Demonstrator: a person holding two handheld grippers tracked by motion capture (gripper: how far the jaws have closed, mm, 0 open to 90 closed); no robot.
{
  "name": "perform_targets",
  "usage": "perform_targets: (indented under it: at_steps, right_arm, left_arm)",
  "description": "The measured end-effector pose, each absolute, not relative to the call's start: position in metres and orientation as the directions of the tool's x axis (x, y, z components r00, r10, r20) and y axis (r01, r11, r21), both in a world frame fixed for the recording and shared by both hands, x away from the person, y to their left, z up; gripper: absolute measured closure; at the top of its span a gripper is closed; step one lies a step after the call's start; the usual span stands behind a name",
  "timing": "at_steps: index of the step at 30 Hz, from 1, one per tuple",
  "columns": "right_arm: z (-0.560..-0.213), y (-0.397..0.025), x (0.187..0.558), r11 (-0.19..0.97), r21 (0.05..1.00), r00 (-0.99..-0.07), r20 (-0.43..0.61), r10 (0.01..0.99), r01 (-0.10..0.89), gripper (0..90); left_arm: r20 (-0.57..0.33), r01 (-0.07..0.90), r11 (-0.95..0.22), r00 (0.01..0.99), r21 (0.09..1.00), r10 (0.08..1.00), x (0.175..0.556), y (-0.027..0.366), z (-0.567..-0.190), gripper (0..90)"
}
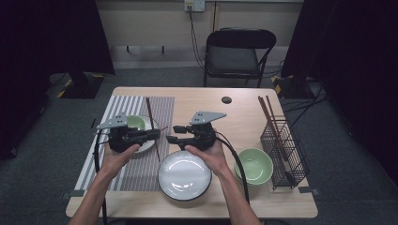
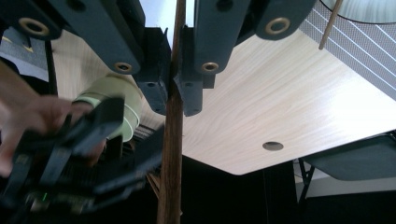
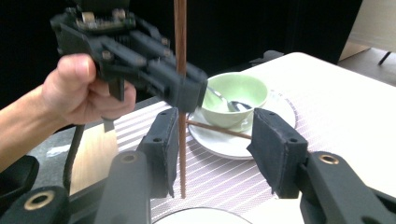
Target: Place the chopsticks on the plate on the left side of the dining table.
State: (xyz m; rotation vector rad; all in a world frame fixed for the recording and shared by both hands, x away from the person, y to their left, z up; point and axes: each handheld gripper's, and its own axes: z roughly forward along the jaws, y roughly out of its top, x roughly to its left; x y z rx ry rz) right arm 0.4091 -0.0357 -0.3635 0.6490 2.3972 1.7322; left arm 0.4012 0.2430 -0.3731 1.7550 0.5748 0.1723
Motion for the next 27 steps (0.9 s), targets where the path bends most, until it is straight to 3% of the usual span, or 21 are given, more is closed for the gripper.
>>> perform_targets:
  at_steps: [18, 27]
  right_arm:
    - [-0.397, 0.01, 0.404, 0.268, 0.918, -0.924, 0.2, 0.327, 0.294, 58.0]
    - [-0.398, 0.014, 0.404, 0.245, 0.926, -0.928, 0.204, 0.311, 0.286, 67.9]
  left_arm:
    - [-0.173, 0.271, -0.145, 0.862, 0.952, 0.476, 0.396, 0.247, -0.363, 84.5]
    - [-0.175, 0.272, -0.143, 0.863, 0.952, 0.474, 0.396, 0.246, -0.362, 84.5]
